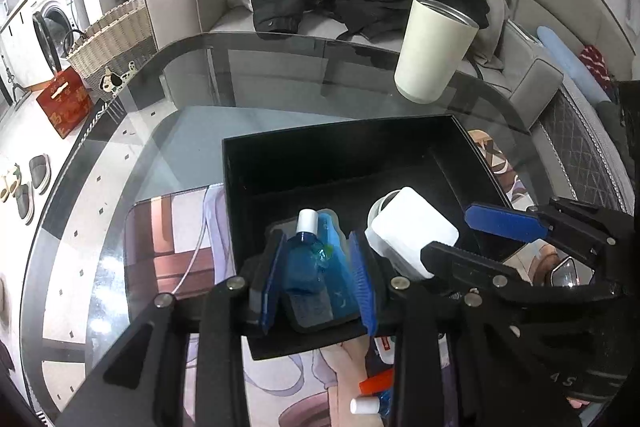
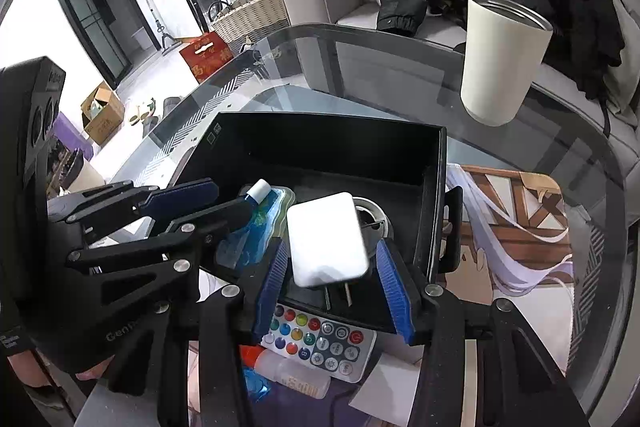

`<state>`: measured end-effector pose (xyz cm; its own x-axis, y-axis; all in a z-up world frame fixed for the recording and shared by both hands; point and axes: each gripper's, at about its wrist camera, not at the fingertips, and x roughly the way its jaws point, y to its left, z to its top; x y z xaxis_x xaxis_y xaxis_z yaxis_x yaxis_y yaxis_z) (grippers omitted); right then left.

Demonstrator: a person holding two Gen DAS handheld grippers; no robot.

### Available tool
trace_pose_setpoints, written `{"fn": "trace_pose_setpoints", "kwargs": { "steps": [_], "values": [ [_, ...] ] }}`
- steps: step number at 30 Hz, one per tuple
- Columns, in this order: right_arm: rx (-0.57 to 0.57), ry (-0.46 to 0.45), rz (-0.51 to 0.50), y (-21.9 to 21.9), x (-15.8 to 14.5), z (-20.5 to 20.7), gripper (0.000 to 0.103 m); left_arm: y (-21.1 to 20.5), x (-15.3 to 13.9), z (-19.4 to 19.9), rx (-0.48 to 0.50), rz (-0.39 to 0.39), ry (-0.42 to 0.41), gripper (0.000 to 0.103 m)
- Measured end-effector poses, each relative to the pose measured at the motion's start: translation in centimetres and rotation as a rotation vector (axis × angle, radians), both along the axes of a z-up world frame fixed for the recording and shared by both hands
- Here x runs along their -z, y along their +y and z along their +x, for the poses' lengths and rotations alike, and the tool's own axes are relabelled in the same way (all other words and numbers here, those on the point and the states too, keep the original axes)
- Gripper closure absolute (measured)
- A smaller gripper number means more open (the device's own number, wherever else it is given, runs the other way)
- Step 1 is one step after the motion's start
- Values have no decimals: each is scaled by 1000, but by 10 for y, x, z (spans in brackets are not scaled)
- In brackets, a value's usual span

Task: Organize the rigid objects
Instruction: 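Lower the blue bottle and charger into the box and open both grippers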

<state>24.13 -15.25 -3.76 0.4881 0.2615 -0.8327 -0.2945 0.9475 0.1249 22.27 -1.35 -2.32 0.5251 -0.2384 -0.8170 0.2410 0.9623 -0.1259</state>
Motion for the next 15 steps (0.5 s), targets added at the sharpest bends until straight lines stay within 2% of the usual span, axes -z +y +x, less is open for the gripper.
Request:
{"fn": "trace_pose_setpoints", "kwargs": {
  "steps": [6,8,12,15],
  "values": [
    [10,1,19,-3,1,-4,55,5,-2,-1,-22,-36,3,71],
    [14,-11,25,-2,0,-7,55,6,-9,-5,-39,-36,-41,70],
    [25,-126,26,-1,-20,-22,55,8,-28,-18,-55,-28,-157,62],
    [39,-249,33,-2,-41,-38,55,15,-46,-34,-80,-67,-261,56]
  ]
}}
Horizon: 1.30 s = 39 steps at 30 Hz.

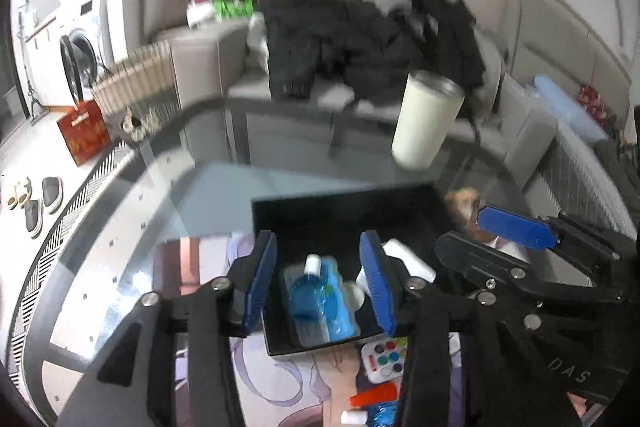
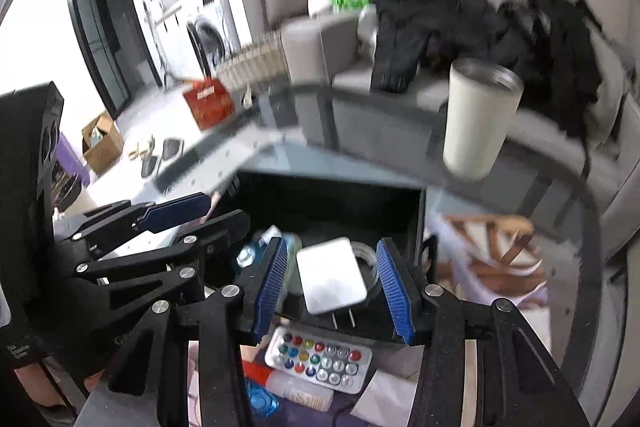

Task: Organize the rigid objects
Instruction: 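Lower the blue bottle and charger into the box and open both grippers, then raise both open grippers out of the box and move toward the table items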

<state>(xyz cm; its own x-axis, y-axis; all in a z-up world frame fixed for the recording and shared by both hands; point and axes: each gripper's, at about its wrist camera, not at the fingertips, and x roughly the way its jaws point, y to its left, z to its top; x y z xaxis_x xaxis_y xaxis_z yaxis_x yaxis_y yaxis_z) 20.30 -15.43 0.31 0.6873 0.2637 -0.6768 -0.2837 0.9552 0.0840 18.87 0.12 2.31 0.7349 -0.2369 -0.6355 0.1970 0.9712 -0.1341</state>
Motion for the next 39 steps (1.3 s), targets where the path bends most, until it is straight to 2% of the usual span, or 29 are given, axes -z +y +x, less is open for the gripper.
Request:
{"fn": "trace_pose_setpoints", "kwargs": {
  "steps": [2,7,9,13,14,18,23,28,34,39],
  "values": [
    [3,-70,19,-1,-11,-11,55,2,-12,-13,-6,1,-80,51],
    [8,-376,-10,1,-44,-60,55,10,-43,-57,-27,7,-313,48],
    [-2,-453,-11,0,-54,-76,55,13,-54,-75,-28,3,-396,47],
    [8,-605,26,-7,-72,-113,54,15,-69,-105,-37,-14,-502,45],
    [14,-632,32,-8,-75,-121,50,15,-71,-112,-41,-16,-524,41],
    [24,-701,55,-14,-84,-148,48,18,-76,-132,-48,-47,-570,33],
    [16,-690,51,-22,-84,-162,48,16,-72,-130,-48,-43,-548,30],
    [29,-619,42,-32,-78,-153,48,14,-52,-114,-54,-64,-413,30],
    [60,-435,1,-50,-46,-123,48,-4,-8,-95,-39,-3,-234,30],
    [48,-210,-75,-60,7,-90,48,-26,35,-88,5,56,-76,30]
  ]
}}
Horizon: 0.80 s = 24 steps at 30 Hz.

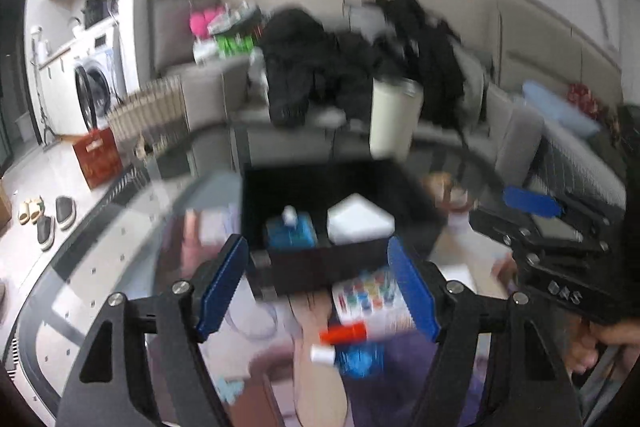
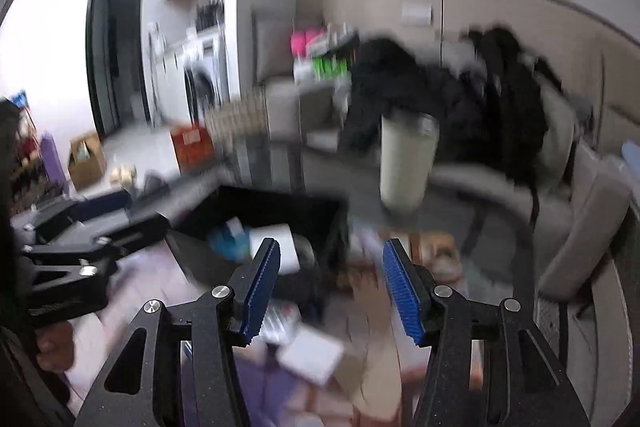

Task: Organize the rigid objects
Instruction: 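Raise both open grippers out of the box and move toward the table items, then grasp the second blue eye-drop bottle with the left gripper while the right gripper grasps the white charger cube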

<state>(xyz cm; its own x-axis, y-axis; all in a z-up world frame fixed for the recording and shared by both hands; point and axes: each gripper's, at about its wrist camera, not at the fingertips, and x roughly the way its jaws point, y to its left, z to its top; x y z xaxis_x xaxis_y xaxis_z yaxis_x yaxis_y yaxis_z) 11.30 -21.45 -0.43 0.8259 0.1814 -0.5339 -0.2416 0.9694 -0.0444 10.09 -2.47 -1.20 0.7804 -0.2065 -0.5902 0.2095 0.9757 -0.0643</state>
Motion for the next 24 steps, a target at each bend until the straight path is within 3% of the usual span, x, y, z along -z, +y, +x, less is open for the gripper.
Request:
{"fn": "trace_pose_setpoints", "kwargs": {
  "steps": [4,8,16,24],
  "values": [
    [66,135,-57,-13,39,23,48,-14,24,6,16,38,92,30],
    [120,190,-87,-25,60,38,48,-22,42,9,20,62,158,30],
    [77,255,-158,-19,77,51,48,-28,58,10,60,101,230,29],
    [-8,321,-127,-3,70,20,48,-9,66,-4,67,121,269,29]
  ]
}}
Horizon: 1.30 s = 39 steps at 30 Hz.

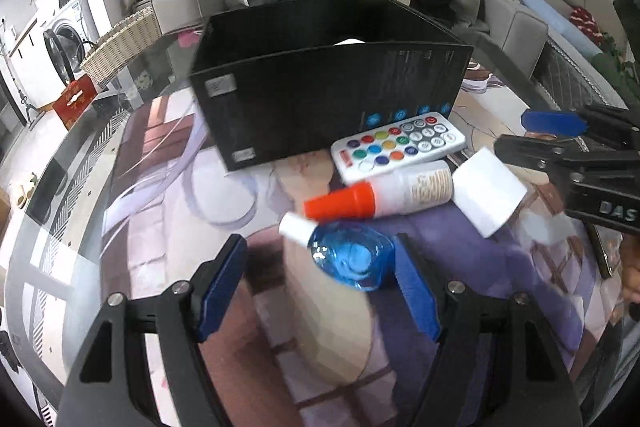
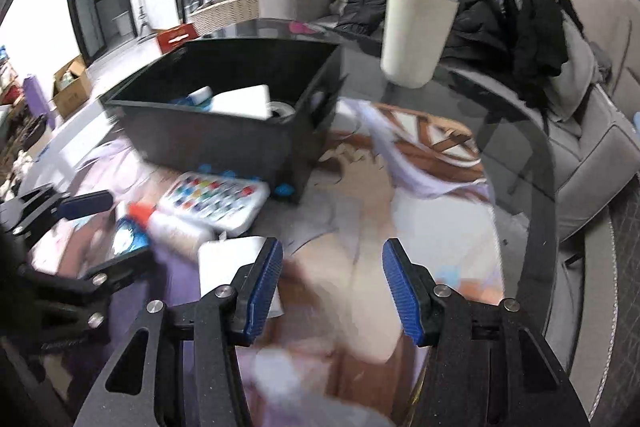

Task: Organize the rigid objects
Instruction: 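Grasp the second blue eye-drop bottle with the left gripper while the right gripper grasps the white charger cube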

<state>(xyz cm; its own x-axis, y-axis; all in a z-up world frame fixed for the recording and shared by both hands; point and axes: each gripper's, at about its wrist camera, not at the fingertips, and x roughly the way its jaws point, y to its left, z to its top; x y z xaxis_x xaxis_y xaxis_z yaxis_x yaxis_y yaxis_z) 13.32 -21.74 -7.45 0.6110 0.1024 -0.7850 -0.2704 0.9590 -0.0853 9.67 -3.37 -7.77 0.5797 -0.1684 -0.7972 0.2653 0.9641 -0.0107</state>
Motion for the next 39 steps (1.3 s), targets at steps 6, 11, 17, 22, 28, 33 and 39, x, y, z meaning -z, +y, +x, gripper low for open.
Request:
{"fn": "trace_pose_setpoints", "kwargs": {
  "steps": [6,11,17,22,28,33,39],
  "values": [
    [-31,49,99,15,-10,-20,48,20,-3,-10,-14,-13,13,29],
    [-50,100,116,35,1,-22,48,27,-4,-7,-33,-40,21,29],
    [-47,117,95,43,14,-18,49,18,-6,-1,-20,-50,33,32],
    [-54,129,78,39,16,-17,60,13,-5,0,18,-63,52,69],
    [-60,138,76,34,16,-21,60,11,-6,-5,32,-57,57,71],
    [-78,140,58,38,18,-22,60,11,-6,-3,20,-51,56,68],
    [-77,137,40,39,19,-23,52,14,-6,-5,18,-51,63,73]
  ]
}}
